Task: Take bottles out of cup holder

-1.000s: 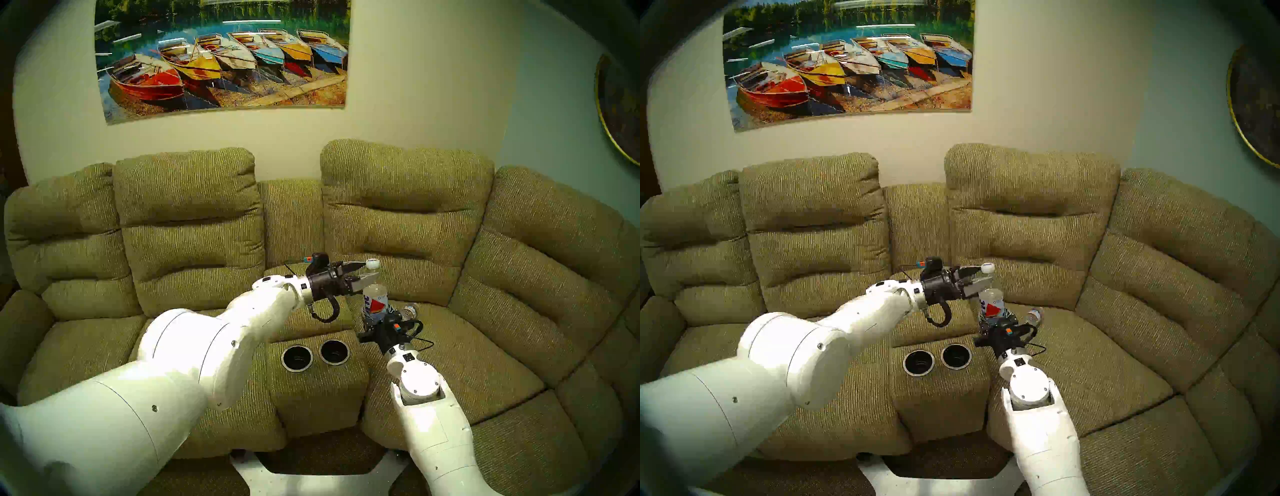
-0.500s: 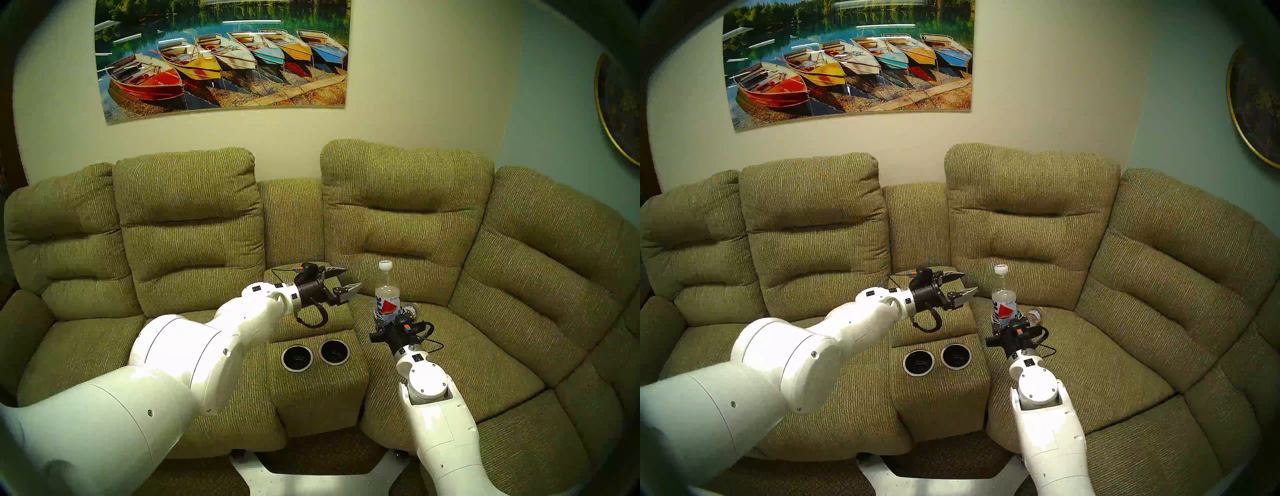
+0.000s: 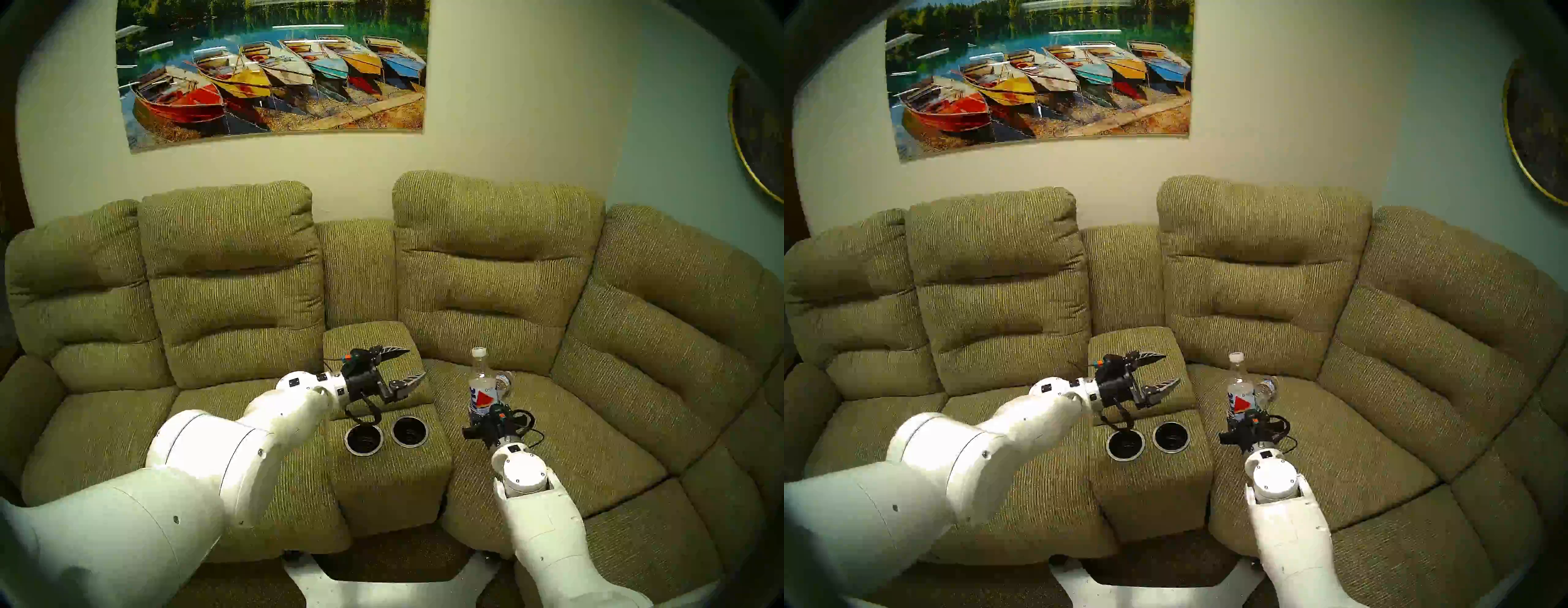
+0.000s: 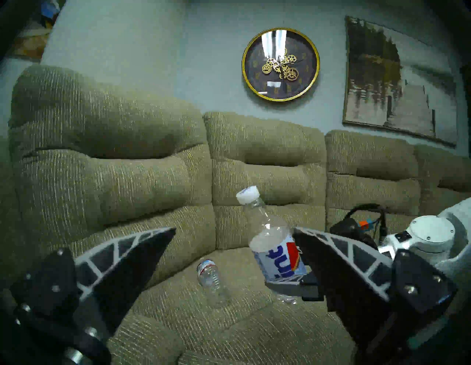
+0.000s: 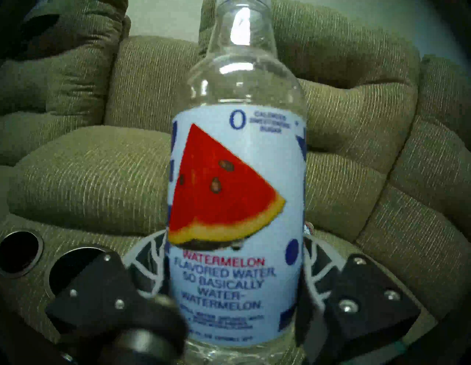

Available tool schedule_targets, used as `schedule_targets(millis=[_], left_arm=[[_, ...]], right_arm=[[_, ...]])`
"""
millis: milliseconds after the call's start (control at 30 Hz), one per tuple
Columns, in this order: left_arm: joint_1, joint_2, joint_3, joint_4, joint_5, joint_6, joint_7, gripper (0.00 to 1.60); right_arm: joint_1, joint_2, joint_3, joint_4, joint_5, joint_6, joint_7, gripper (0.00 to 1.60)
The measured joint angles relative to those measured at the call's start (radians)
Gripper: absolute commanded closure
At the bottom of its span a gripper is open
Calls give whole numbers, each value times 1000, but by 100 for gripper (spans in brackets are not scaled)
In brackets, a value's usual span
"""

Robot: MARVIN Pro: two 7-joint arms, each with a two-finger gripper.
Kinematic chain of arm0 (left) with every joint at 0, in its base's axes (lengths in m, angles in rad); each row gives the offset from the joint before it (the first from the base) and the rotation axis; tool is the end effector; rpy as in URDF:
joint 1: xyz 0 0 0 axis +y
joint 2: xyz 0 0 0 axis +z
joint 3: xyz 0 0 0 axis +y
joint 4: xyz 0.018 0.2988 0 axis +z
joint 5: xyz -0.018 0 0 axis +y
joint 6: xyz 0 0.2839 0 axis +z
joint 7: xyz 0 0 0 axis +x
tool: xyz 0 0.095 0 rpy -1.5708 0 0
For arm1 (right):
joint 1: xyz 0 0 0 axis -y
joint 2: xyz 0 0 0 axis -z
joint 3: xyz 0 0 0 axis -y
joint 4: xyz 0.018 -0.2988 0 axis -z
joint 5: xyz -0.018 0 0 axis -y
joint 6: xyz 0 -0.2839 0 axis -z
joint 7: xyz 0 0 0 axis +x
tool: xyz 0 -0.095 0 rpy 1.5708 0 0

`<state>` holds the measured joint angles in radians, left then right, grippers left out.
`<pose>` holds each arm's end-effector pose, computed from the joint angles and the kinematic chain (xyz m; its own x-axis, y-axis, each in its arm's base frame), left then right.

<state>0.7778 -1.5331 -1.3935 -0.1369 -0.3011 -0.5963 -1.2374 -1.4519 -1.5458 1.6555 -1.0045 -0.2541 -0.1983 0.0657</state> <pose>0.4801 -0.0716 -0.3750 0.0421 0.0919 0.9949 -0.9139 -0.3990 0.0755 0.3921 -0.0302 -0.4584 0.2531 0.2391 0.9374 0.0875 -0.9707 0.2240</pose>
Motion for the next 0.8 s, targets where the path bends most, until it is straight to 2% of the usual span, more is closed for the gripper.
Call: schedule_targets(millis=[500, 800], left_arm=[[94, 45, -39, 14, -28, -23, 19, 0], [118, 58, -45, 7, -32, -38, 35, 0]], right_arm=[[128, 19, 22, 173, -11, 4, -29, 160], [207, 25, 13, 289, -16, 5, -38, 160]])
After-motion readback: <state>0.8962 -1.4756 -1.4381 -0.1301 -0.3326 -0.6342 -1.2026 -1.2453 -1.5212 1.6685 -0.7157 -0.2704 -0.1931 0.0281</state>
